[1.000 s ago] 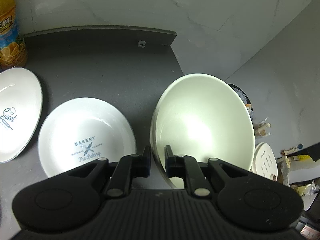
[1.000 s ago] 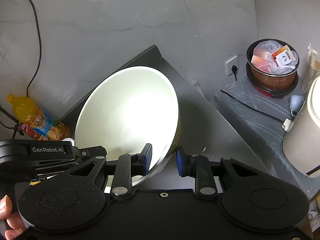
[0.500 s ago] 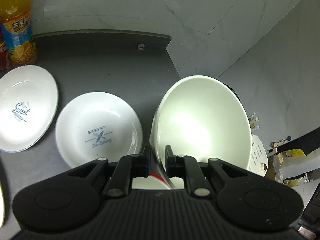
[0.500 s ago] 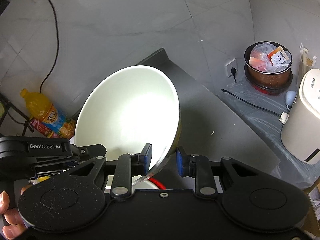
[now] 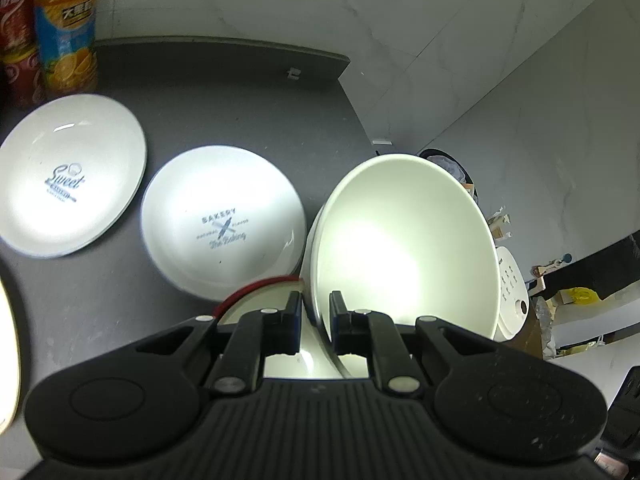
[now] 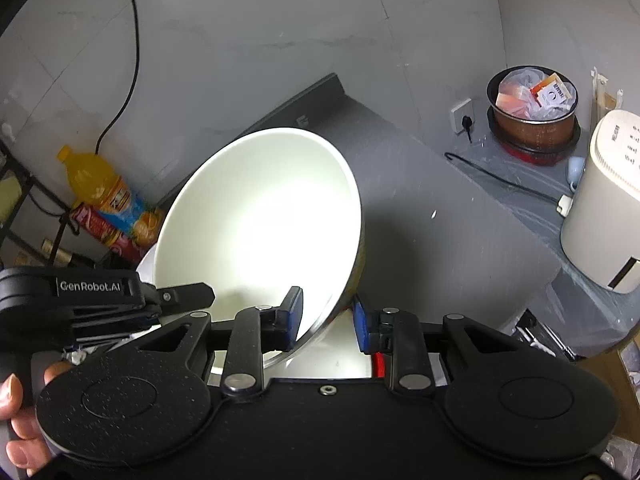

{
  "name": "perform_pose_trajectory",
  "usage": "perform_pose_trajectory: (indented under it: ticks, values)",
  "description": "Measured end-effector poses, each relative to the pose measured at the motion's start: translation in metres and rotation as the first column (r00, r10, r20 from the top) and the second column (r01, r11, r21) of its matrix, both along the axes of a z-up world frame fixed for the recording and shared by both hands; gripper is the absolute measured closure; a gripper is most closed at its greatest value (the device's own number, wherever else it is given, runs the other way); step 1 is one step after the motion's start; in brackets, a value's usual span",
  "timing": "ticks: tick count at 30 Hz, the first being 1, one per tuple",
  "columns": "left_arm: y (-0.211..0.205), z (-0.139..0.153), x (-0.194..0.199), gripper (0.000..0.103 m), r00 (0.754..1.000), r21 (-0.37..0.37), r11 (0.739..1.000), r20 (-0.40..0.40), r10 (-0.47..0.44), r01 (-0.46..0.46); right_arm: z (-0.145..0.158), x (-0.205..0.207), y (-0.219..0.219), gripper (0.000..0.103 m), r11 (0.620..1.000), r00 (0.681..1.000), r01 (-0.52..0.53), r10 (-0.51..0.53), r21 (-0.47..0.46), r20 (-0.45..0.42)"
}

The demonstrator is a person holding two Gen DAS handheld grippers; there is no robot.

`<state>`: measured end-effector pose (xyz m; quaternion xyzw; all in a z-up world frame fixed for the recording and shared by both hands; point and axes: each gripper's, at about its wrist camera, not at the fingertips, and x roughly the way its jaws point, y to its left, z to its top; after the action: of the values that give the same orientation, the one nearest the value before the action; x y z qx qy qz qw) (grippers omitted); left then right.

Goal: Organize plates and bowls

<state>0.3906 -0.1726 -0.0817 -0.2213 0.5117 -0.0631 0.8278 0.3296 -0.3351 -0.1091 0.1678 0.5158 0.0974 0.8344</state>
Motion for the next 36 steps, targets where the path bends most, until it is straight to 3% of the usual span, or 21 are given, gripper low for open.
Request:
perform_pose_trajectory:
  ticks: [6,25,33,36]
  values:
    - [0.012,-0.003,-0.019,0.091,1.0,-0.035,0.999,-0.018,0.016,-0.017,0.0,-0.017,0.008,0.075,0.999,0.999,-0.043,0.042,-0.018,-0.03]
    - [0.031,-0.037,-0.038,0.09,0.984,-0.005,0.997,-0.165,0.07,-0.071,-0.027,-0.021,0.025,0.077,0.994,0.988,-0.104,0.099,-0.039,-0.115]
    - [0.034,-0.031,-0.039,0.086,0.985,0.021,0.998,-0.159,0.066,-0.064,-0.033,-0.022,0.025,0.078,0.991,0.985,-0.119,0.109,-0.063,-0.136]
    - [0.035,-0.027,-0.04,0.083,0.986,0.015,0.998,-0.149,0.069,-0.067,-0.03,-0.021,0.028,0.07,0.988,0.984,-0.132,0.12,-0.084,-0.135]
